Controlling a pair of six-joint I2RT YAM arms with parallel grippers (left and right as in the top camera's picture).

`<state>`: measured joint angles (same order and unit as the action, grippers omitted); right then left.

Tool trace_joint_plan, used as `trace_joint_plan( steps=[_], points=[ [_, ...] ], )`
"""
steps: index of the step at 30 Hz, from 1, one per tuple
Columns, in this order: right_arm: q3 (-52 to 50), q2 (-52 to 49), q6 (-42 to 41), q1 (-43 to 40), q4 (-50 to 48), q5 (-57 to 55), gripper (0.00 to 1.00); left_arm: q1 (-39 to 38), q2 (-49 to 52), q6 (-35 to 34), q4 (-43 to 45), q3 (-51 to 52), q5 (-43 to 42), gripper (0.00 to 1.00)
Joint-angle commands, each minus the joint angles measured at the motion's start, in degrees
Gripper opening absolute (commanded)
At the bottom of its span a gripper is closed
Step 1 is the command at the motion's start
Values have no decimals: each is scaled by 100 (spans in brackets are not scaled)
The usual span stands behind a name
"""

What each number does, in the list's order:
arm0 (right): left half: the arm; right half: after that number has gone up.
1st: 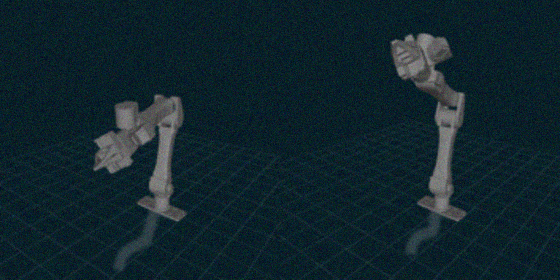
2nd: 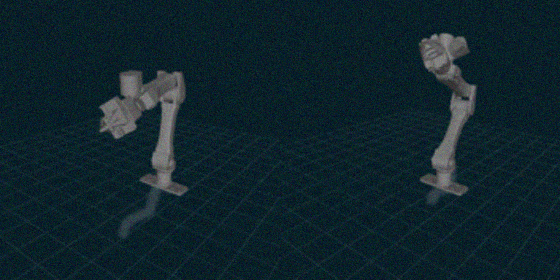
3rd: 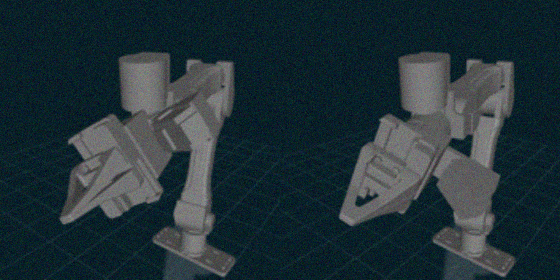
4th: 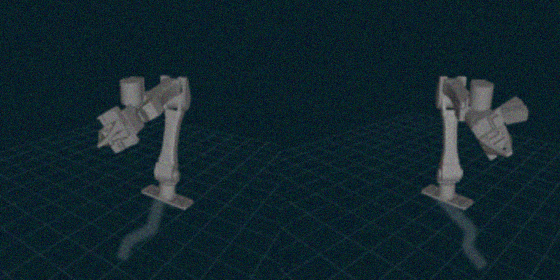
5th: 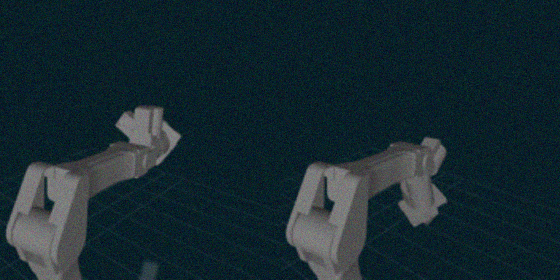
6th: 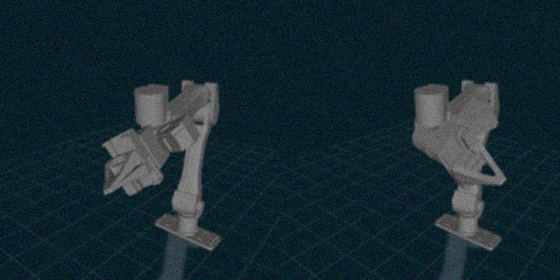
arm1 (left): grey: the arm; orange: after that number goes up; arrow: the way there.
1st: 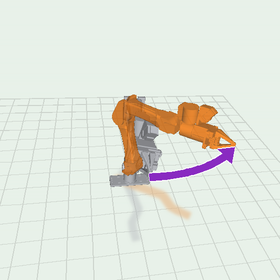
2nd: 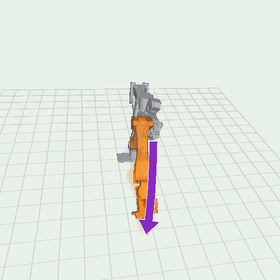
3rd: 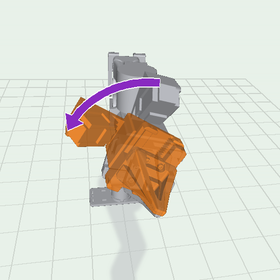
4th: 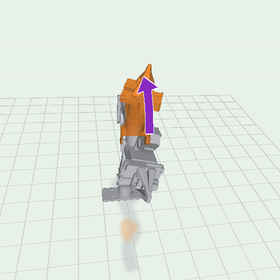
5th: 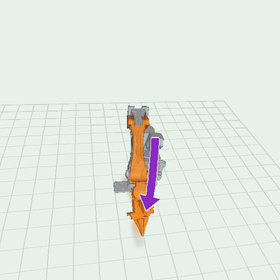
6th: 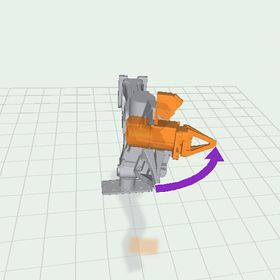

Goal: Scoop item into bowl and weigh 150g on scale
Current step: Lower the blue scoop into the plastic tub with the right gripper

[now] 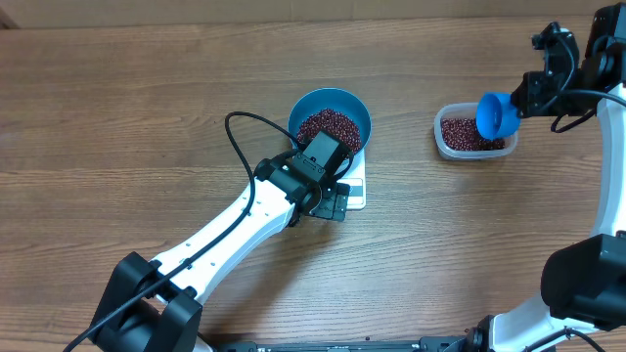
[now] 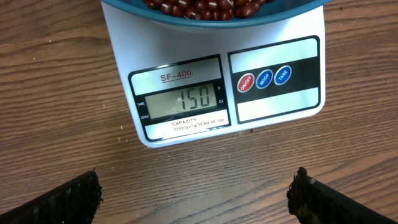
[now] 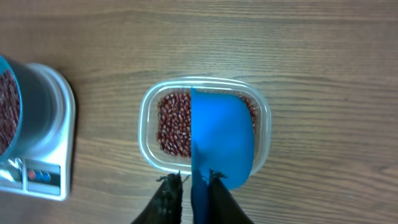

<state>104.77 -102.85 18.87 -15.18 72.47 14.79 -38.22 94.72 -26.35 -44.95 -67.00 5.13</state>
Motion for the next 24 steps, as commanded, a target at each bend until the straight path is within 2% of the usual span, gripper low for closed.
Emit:
trace_joint_plan(
  steps=[1, 10, 16, 17, 20, 22, 24],
  points=[
    [129, -155, -732, 0, -9, 76, 12, 9, -33, 107, 2, 11, -7, 100],
    [-2, -459, -732, 0, 131, 1154, 12, 9, -33, 109, 2, 11, -7, 100],
    [-52, -461, -732, 0, 4, 1228, 16, 9, -33, 107, 2, 11, -7, 99],
    [-52, -461, -732, 0, 0, 1226, 23, 9, -33, 109, 2, 11, -7, 99],
    [-52, -461, -730, 0, -35, 1060, 63, 9, -33, 107, 2, 11, -7, 100],
    [-52, -461, -732, 0, -63, 881, 82, 9, -33, 109, 2, 11, -7, 99],
    [-55, -461, -732, 0, -98, 660, 95, 9, -33, 107, 2, 11, -7, 100]
  ],
)
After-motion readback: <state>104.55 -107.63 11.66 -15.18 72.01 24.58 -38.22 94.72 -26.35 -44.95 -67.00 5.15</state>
